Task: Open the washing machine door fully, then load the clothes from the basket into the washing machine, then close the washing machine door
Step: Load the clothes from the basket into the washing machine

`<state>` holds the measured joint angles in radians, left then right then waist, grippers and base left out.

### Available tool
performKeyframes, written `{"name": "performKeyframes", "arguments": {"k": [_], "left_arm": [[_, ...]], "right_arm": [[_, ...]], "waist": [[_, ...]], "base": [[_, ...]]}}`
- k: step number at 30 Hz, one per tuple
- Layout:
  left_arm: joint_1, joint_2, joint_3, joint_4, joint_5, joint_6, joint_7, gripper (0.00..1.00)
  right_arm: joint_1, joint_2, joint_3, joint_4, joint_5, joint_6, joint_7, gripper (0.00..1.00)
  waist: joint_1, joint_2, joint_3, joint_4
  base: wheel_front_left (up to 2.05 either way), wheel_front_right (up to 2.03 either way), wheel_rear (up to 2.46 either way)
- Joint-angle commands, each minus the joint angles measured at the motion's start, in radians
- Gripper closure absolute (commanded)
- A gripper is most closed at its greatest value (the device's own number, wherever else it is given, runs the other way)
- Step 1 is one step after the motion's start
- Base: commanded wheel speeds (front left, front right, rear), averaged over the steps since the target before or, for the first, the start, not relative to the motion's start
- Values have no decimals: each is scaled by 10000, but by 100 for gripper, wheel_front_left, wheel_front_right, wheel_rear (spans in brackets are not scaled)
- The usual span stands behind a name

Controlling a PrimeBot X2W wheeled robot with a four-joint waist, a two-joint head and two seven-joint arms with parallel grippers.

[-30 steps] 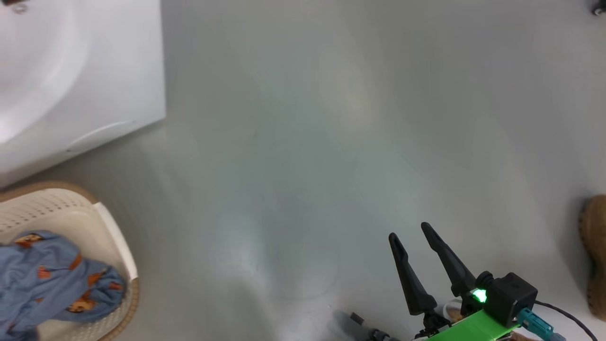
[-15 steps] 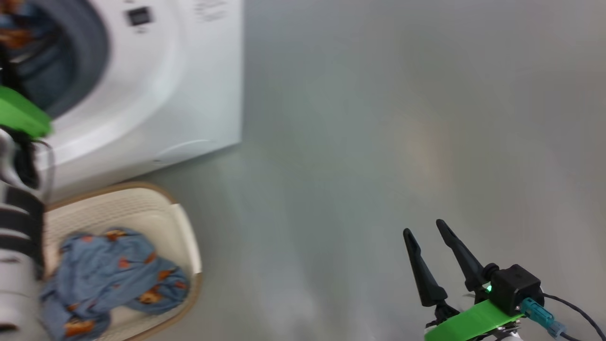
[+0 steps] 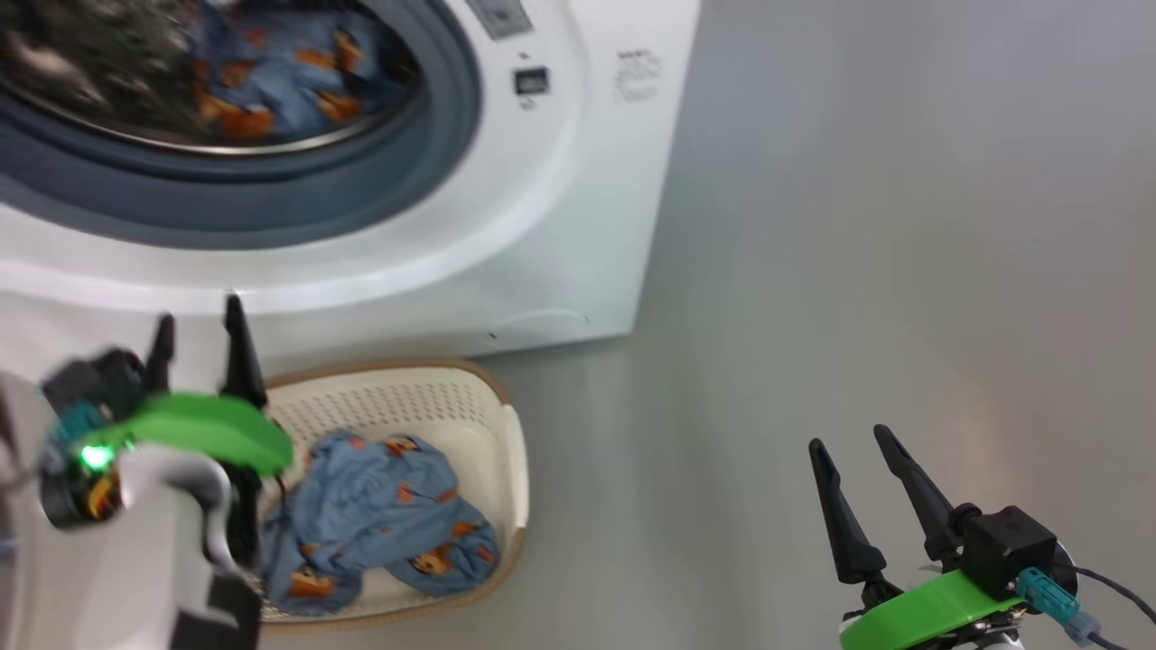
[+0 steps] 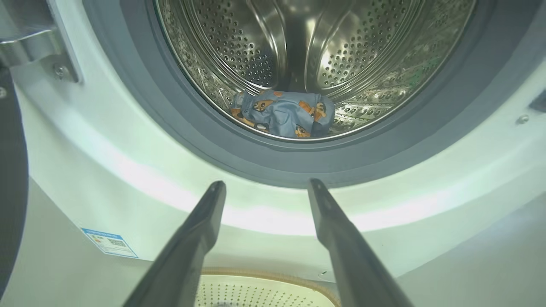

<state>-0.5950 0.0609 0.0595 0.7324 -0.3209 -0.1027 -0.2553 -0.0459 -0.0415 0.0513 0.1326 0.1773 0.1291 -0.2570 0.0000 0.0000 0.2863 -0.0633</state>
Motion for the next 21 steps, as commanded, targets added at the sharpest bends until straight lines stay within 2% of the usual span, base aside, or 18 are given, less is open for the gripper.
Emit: {"name": "performKeyframes", "arguments": {"k": [1, 6, 13, 21], "left_arm": [[610, 181, 98, -791, 103, -61, -63, 0], [2316, 34, 1, -2129, 177, -15, -64, 0], [4447, -67, 112, -3773, 193, 375, -64, 0], [6289, -101, 225, -5424, -136, 469, -64, 0]], "right_arm": [[5, -87, 225, -175, -146, 16, -48, 0], [96, -87, 301, -105, -278, 16, -48, 0], [448, -87, 274, -50, -360, 16, -48, 0], [755, -87, 324, -12, -421, 16, -48, 0]], "waist": [[0, 0, -941, 741], [0, 0, -1401, 694], [0, 0, -2169, 610], [0, 0, -2863, 404]], "base": [[0, 0, 0], [0, 0, 0], [0, 0, 0], [0, 0, 0]]}}
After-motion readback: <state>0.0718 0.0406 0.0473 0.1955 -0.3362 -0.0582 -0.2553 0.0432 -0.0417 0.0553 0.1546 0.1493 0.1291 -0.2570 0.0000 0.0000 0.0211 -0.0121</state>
